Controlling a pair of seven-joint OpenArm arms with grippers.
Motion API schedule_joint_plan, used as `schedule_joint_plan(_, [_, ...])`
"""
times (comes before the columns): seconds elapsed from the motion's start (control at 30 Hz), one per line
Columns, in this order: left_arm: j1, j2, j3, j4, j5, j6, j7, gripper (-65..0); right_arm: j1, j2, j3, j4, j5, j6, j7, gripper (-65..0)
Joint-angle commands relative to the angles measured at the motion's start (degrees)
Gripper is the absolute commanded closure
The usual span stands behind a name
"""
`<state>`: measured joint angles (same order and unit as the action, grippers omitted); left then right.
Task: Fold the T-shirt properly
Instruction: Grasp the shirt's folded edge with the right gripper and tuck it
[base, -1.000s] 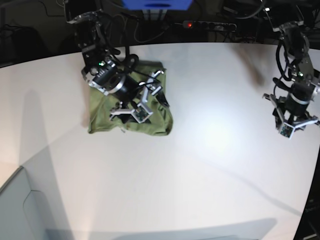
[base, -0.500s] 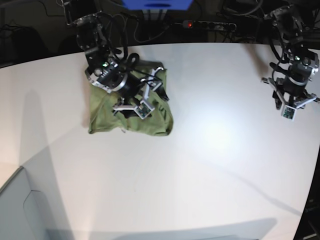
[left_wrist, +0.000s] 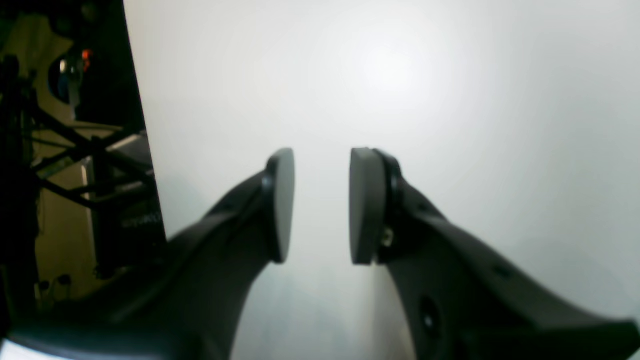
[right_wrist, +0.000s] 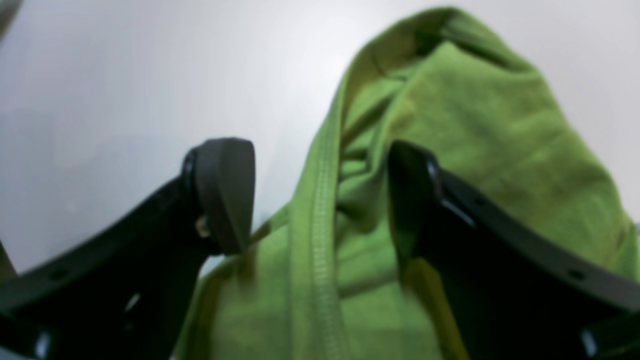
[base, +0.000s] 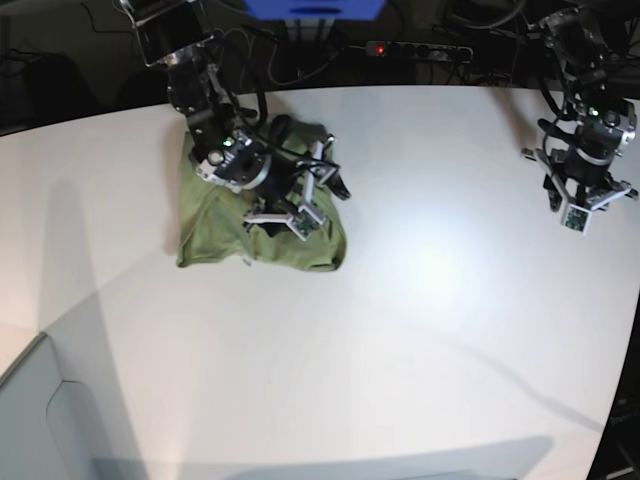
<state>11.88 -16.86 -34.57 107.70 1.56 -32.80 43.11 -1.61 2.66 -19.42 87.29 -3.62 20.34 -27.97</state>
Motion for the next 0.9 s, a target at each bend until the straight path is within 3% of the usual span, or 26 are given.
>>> schedule_joint_plan(0.0, [-0.32, -0.85, -0.11, 0.92, -0.20, 0.49, -1.13, -18.0, 0.95, -0.59, -0.05, 1.02, 0.85, 0.10, 1.55, -39.6])
schedule_joint_plan(0.87, [-0.32, -0.68, 0.06, 0.83, -0.29, 0.49, -1.05, -18.0, 1.74, -0.68, -1.55, 2.08, 0.85, 0.10, 1.64, -38.5])
